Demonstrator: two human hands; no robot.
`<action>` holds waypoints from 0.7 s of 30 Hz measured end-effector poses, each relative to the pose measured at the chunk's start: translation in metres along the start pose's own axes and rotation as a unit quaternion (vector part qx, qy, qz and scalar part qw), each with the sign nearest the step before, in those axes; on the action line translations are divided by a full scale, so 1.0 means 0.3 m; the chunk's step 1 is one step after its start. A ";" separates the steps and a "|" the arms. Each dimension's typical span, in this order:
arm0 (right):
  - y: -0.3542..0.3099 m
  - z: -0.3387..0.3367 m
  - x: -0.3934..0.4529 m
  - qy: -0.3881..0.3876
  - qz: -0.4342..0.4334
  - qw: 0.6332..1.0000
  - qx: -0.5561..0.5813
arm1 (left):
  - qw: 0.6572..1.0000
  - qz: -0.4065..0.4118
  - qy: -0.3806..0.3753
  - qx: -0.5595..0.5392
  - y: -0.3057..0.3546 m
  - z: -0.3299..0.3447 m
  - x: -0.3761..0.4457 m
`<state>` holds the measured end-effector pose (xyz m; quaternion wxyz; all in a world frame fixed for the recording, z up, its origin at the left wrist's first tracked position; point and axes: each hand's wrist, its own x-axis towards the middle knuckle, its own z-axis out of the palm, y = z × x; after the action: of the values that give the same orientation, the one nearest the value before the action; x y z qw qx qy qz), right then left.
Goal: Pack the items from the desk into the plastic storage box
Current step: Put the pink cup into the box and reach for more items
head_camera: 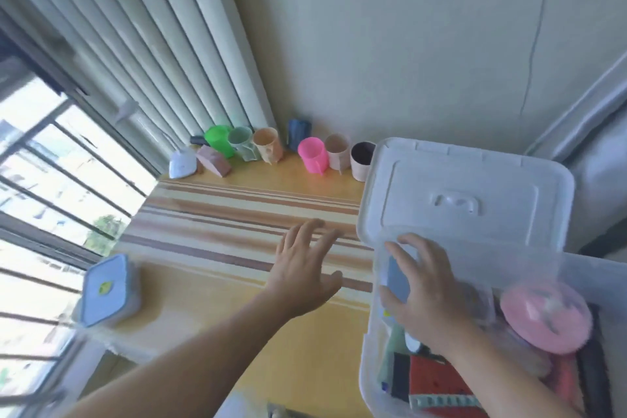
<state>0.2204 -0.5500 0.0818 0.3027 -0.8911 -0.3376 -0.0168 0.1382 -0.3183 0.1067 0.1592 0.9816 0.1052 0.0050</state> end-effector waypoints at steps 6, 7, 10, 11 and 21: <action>-0.324 0.278 0.360 -0.051 -0.069 0.996 0.004 | 0.994 -0.098 0.017 0.039 -0.539 -0.156 -0.002; -0.375 0.339 0.426 -0.067 -0.073 0.995 -0.010 | 0.993 -0.113 0.011 0.041 -0.636 -0.178 0.011; -0.519 0.539 0.632 -0.118 -0.062 0.990 -0.041 | 0.988 -0.155 -0.012 0.017 -0.920 -0.229 0.077; -0.563 0.611 0.703 -0.140 -0.048 0.988 -0.042 | 0.986 -0.163 -0.014 0.013 -1.010 -0.239 0.105; -0.789 1.291 1.388 -0.196 0.022 0.979 -0.057 | 0.984 -0.170 -0.030 0.034 -1.663 -0.201 0.521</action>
<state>0.3292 0.0490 -0.0116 0.1799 -0.9002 -0.3688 0.1459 0.1862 0.1954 0.0037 0.1278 0.9540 0.2654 -0.0553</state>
